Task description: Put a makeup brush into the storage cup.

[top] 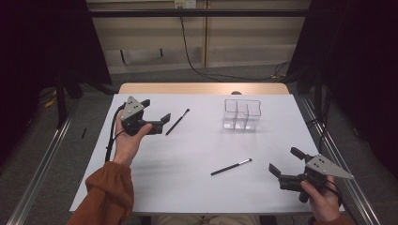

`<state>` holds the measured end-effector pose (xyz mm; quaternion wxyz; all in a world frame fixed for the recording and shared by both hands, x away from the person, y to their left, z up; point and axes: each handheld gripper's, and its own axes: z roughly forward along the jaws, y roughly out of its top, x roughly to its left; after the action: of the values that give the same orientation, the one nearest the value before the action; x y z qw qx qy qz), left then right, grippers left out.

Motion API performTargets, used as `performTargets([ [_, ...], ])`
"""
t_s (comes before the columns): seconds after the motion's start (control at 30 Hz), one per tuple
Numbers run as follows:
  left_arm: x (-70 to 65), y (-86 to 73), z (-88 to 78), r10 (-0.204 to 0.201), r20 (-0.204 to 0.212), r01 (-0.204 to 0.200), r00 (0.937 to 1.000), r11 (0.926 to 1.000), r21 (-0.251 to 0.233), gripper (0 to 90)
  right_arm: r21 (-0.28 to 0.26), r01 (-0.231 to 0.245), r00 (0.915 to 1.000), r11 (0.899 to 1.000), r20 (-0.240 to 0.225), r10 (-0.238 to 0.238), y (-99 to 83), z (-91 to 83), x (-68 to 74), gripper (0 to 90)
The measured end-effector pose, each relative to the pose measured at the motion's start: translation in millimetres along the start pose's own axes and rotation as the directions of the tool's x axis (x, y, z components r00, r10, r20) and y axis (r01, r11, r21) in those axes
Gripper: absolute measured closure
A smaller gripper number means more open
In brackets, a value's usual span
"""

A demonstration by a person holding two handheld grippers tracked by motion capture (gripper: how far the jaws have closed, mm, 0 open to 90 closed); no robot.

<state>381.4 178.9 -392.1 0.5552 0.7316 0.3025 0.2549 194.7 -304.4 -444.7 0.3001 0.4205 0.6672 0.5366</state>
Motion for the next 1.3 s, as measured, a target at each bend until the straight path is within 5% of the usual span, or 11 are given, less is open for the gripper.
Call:
performTargets([
  [0.33, 14.3, 0.3, 27.8, -0.007, -0.017, 0.007, 0.9998, 0.9990, 0.043, 5.6, 0.000, -0.005, 1.0000, 1.000, -0.001, 0.005, 0.0, -0.3, -0.6, 0.0],
  [0.97, 32.9, 12.3, 67.8, -0.038, -0.031, 0.039, 0.9988, 0.9983, 0.043, 4.6, 0.002, -0.006, 1.0000, 1.000, -0.002, 0.006, -0.3, -1.2, -1.6, 0.0],
  [1.3, 28.9, 10.4, 86.4, -0.004, 0.002, 0.004, 1.0000, 0.9895, 0.144, 5.6, 0.003, -0.006, 1.0000, 1.000, -0.005, 0.006, -0.5, -1.4, -2.0, 0.0],
])
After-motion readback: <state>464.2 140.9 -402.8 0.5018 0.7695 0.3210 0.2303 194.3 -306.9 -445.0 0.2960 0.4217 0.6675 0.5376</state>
